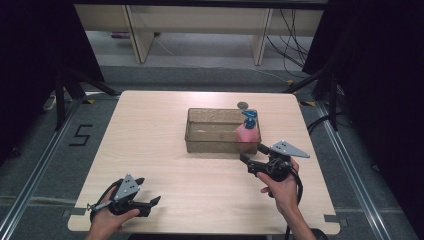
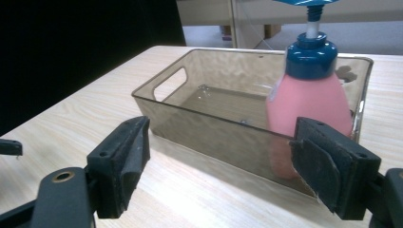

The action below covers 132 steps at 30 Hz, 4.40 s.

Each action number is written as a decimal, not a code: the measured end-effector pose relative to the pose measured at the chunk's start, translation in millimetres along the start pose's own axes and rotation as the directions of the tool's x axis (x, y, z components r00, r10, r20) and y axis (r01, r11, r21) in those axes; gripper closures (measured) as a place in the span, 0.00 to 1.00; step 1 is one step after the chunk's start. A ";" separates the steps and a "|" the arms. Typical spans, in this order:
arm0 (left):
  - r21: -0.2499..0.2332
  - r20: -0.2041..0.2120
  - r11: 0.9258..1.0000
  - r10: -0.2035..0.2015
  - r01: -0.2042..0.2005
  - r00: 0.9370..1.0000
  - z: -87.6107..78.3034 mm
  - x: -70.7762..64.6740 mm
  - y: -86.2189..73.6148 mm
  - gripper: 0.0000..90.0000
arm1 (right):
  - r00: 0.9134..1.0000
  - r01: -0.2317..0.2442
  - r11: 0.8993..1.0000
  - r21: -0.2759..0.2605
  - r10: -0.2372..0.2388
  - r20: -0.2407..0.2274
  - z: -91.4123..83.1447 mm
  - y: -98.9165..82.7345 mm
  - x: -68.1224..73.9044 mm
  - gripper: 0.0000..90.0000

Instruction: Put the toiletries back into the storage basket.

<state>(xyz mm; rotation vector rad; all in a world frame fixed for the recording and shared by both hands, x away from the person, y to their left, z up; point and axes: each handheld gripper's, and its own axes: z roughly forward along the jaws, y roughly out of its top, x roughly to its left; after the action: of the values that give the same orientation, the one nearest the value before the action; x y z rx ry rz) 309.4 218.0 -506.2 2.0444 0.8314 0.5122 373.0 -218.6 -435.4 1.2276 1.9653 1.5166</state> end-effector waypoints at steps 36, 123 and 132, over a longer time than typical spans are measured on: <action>-0.013 0.005 1.000 -0.022 0.023 1.000 0.5 -1.7 -0.3 0.17 | 0.999 -0.019 1.000 0.021 0.020 -0.045 -10.1 -13.6 14.4 0.20; -0.016 0.010 1.000 -0.005 0.005 1.000 -0.2 -2.6 0.3 0.17 | 0.989 0.094 0.973 0.212 -0.067 -0.133 -54.6 -72.9 20.9 0.17; -0.020 0.013 1.000 -0.007 0.008 1.000 0.7 -3.4 0.4 0.17 | 0.985 0.143 0.963 0.228 -0.117 -0.127 -47.4 -77.1 18.8 0.18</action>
<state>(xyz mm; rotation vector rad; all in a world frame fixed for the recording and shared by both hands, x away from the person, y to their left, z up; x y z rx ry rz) 307.7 215.0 -506.4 2.0240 0.8233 0.5011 296.7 -234.6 -485.1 1.0962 2.3072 1.3440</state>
